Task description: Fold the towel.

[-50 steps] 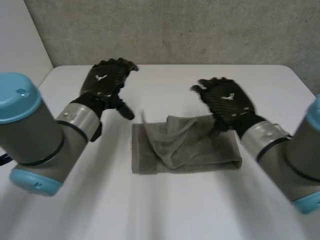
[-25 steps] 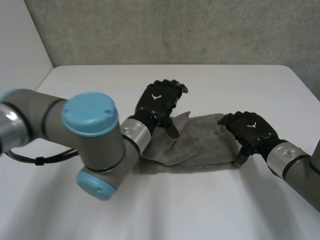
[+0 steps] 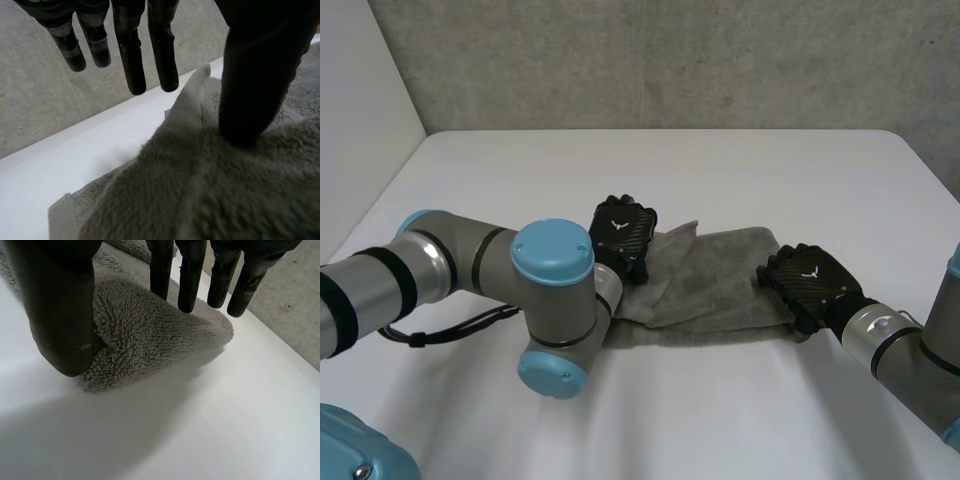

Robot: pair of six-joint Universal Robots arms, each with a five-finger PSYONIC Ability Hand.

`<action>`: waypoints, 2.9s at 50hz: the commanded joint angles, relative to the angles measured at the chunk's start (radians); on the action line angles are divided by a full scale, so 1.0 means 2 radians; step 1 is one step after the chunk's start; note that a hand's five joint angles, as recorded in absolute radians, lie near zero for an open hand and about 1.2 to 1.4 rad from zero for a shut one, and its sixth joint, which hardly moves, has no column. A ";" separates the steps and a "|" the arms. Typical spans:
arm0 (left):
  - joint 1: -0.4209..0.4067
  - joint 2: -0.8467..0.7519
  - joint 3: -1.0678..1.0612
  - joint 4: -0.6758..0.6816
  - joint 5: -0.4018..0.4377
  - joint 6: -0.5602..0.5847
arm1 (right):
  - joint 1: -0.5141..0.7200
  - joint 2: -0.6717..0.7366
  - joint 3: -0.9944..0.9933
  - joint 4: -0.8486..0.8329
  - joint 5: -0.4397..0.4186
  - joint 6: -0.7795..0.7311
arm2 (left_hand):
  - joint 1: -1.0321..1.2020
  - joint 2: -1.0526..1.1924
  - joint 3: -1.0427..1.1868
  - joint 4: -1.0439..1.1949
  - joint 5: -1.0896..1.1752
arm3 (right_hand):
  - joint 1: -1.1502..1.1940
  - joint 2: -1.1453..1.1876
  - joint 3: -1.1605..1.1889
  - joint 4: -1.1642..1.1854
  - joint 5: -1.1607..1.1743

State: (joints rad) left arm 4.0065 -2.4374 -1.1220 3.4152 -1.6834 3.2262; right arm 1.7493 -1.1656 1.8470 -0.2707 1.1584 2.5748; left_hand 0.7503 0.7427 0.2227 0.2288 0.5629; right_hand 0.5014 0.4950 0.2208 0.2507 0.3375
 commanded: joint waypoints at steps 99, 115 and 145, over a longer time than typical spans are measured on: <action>0.101 0.100 -0.069 -0.158 0.102 -0.238 | 0.000 -0.005 -0.002 0.008 -0.001 0.000 | 0.323 0.327 -0.024 -0.027 0.329 | 0.016 0.020 -0.023 -0.038 0.011; 0.107 0.122 -0.122 -0.143 0.062 -0.237 | 0.000 -0.005 -0.002 0.007 -0.003 -0.003 | 0.323 0.327 -0.024 -0.027 0.329 | 0.018 0.021 -0.023 -0.038 0.013; 0.105 0.167 -0.137 -0.115 0.053 -0.236 | -0.003 -0.005 0.002 0.007 -0.008 -0.020 | -0.233 -0.229 -0.024 -0.027 -0.227 | 0.019 0.023 -0.023 -0.038 0.014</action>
State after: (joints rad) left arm 4.2208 -2.1655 -1.3943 3.1390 -1.5648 2.7532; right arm 1.7425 -1.1762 1.8504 -0.2561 1.1425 2.5339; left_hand 0.3820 0.3479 0.2227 0.2288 0.1435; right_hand 0.5447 0.5322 0.2208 0.2507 0.3672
